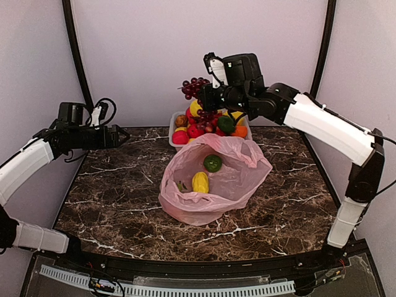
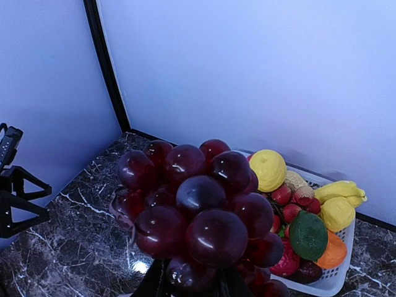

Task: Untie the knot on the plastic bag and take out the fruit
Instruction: Place the fake fruit in the bin.

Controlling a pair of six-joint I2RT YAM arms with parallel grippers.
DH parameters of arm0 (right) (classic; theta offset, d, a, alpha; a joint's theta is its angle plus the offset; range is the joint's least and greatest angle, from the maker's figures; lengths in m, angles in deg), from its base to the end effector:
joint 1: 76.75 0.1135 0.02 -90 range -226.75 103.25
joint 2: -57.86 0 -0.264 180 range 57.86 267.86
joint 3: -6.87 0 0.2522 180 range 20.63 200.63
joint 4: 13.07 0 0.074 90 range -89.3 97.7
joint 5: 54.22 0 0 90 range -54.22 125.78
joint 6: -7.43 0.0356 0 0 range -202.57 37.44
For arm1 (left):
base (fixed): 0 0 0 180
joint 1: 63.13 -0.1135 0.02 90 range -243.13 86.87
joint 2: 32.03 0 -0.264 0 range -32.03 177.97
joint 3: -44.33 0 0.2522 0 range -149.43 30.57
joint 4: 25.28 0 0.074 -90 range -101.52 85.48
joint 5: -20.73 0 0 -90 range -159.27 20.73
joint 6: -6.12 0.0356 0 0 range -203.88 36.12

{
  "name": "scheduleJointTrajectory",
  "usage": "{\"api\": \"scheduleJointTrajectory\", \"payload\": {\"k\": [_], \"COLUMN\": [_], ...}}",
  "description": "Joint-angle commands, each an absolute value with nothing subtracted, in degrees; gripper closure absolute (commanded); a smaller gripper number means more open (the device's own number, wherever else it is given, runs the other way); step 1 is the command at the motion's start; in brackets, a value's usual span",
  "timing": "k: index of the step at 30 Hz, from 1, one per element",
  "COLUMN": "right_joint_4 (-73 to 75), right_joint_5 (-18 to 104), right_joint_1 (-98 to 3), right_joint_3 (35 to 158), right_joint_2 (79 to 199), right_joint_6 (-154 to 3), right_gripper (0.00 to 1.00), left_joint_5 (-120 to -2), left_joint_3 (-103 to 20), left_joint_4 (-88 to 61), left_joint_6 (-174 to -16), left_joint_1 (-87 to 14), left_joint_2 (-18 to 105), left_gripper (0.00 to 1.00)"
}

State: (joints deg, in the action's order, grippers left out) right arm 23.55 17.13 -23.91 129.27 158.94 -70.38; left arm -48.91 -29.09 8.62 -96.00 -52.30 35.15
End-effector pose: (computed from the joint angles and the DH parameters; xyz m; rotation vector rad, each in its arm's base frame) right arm 0.2565 0.3195 0.4358 -0.4225 1.8037 0.4995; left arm 0.2564 -0.0617 0.3344 0.2010 2.0669 -0.6118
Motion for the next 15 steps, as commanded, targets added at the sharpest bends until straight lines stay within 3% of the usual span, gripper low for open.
{"api": "scheduleJointTrajectory", "payload": {"k": [1, 15], "right_joint_4": [22.47, 21.63], "right_joint_5": [18.15, 21.46], "right_joint_1": [-26.98, -33.01], "right_joint_3": [134.90, 149.90], "right_joint_2": [162.42, 179.61], "right_joint_6": [-73.60, -81.42], "right_gripper": [0.78, 0.76], "left_joint_5": [-49.66, -60.98], "left_joint_3": [-27.48, -24.73], "left_joint_4": [6.71, 6.41], "left_joint_6": [-93.82, -86.55], "left_joint_1": [-55.65, -56.17], "left_joint_2": [32.79, 29.72], "left_gripper": [0.01, 0.01]}}
